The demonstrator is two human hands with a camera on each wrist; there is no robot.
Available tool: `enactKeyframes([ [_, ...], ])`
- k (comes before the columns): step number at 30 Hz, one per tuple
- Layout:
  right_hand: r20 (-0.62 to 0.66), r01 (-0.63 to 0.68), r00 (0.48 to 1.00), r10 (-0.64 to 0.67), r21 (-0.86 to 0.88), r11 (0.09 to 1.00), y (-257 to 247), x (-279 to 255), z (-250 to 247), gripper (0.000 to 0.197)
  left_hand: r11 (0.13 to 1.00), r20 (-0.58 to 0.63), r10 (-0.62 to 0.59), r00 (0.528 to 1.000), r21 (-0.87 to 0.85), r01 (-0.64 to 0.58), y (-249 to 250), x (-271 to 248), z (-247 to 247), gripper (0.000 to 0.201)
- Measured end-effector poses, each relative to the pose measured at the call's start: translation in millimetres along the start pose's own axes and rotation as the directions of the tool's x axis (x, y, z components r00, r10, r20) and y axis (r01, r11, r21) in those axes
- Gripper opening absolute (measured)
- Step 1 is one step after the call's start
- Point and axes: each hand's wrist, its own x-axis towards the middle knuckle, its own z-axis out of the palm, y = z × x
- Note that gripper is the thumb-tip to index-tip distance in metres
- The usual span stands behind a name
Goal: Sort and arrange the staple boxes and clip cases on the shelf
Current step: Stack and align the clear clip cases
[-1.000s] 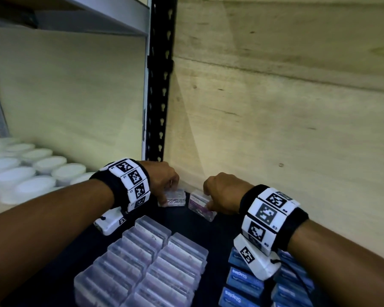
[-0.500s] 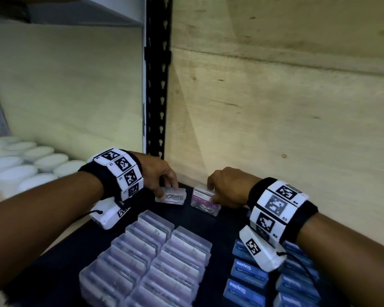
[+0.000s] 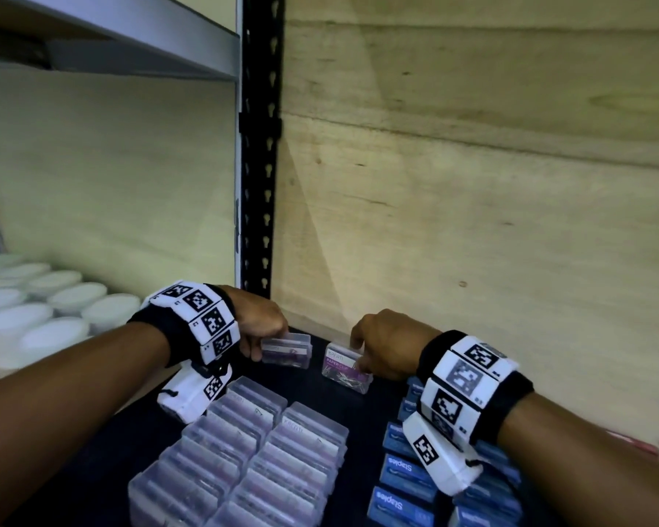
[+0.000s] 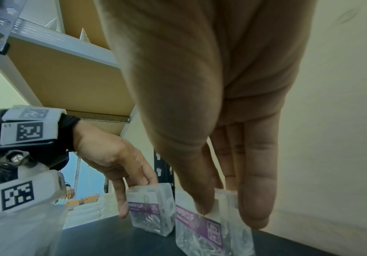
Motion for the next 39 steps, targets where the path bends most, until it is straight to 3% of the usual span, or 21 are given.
enactKeyframes([
  [6, 0.005, -0.006, 1.0, 0.006, 0.009, 1.0, -2, -4, 0, 0.035, 0.999, -0.053, 0.019, 0.998, 0.05, -0.017, 3, -4, -3, 0.028],
  [11, 0.022, 0.018, 1.0, -0.017, -0.017, 1.0, -6, -10, -6, 0.038, 0.949, -0.036, 0.12, 0.992, 0.299, -0.104, 0, -15, -6, 0.038],
  [16, 0.056, 0.047, 0.997, -0.046, -0.005, 0.999, -10, -21, -11, 0.037, 0.92, 0.021, 0.097, 0.995, 0.379, -0.098, 2, -30, -7, 0.039],
  [27, 0.068, 0.122, 0.989, -0.134, 0.161, 0.979, -21, -48, -10, 0.029, 0.904, 0.089, 0.075, 0.993, 0.414, -0.105, 2, -63, -1, 0.046],
  [32, 0.093, 0.131, 0.983, -0.158, 0.25, 0.959, -25, -54, -10, 0.028, 0.917, 0.063, 0.06, 0.996, 0.391, -0.08, 6, -72, 6, 0.049],
  [39, 0.116, 0.128, 0.978, -0.173, 0.318, 0.939, -29, -58, -8, 0.029, 0.949, 0.072, 0.061, 0.996, 0.306, -0.08, 4, -78, 11, 0.037],
])
